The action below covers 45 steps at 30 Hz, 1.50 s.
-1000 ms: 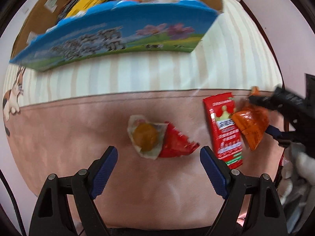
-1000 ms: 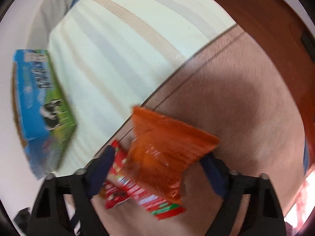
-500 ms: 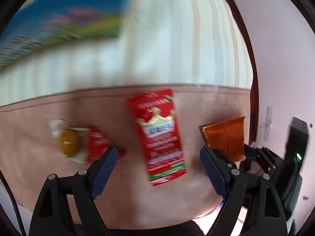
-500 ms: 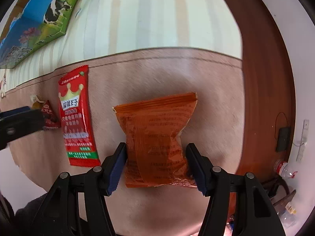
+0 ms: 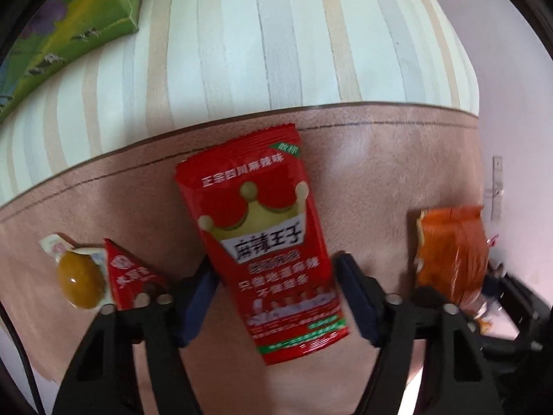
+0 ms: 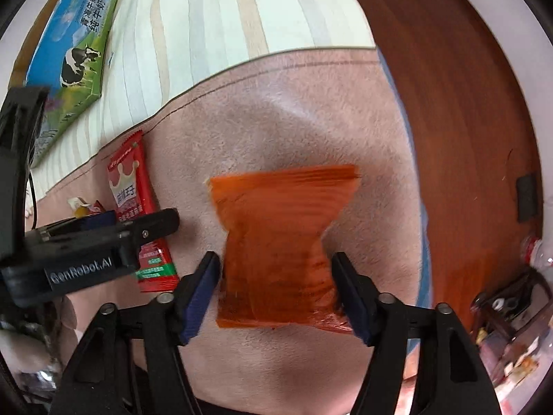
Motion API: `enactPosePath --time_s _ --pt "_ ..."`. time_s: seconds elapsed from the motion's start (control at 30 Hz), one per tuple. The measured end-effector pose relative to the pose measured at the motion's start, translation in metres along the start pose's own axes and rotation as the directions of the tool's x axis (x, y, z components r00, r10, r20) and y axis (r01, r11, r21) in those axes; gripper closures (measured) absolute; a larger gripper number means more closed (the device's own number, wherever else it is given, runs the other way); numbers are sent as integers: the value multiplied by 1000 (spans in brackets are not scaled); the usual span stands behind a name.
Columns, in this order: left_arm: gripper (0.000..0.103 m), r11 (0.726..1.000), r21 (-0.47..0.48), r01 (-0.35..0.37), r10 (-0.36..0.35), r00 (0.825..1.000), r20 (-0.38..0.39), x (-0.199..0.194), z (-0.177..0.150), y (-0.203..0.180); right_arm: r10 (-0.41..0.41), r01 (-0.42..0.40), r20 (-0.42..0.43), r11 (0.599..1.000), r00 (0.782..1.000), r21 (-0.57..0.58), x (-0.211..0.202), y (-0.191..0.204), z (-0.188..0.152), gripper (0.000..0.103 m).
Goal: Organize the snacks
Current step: 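Grasp the red spicy-strip packet with the left tool while the right tool grasps the orange packet, then lift both held packets and carry them over the box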
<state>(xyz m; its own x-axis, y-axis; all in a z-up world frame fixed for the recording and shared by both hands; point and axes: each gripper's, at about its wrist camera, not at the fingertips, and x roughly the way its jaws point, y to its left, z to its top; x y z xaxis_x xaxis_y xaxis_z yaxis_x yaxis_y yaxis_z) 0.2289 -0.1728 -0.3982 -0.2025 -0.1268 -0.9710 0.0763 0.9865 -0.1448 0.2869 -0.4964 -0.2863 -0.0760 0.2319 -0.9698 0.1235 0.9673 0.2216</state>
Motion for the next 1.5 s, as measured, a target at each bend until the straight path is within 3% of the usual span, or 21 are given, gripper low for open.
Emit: enactPosePath --time_s 0.17,0.37,0.53,0.67,1.0,1.27,1.5 --pt "43 1000 6 -4 4 1000 5 -1 -12 6 -22 21 -1 1000 1000 -1 3 -3 3 29" --pt "43 1000 -22 7 -8 1000 -23 12 -1 3 -32 31 14 999 999 27 1 6 12 29" --pt "45 999 -42 3 -3 1000 -3 11 -1 9 -74 73 18 997 997 13 3 4 25 29" --pt "51 999 -36 -5 6 1000 16 0 -11 7 -136 137 30 990 990 -38 13 10 26 35" --pt "54 999 -32 -11 13 999 47 -21 -20 4 -164 171 81 982 983 -80 9 19 16 44" --pt "55 1000 -10 -4 4 997 74 -37 -38 -5 -106 115 116 990 988 -78 -2 34 5 48" --pt "55 996 6 84 -84 987 138 -87 -57 0 -11 26 160 995 987 -92 -36 47 -2 49"
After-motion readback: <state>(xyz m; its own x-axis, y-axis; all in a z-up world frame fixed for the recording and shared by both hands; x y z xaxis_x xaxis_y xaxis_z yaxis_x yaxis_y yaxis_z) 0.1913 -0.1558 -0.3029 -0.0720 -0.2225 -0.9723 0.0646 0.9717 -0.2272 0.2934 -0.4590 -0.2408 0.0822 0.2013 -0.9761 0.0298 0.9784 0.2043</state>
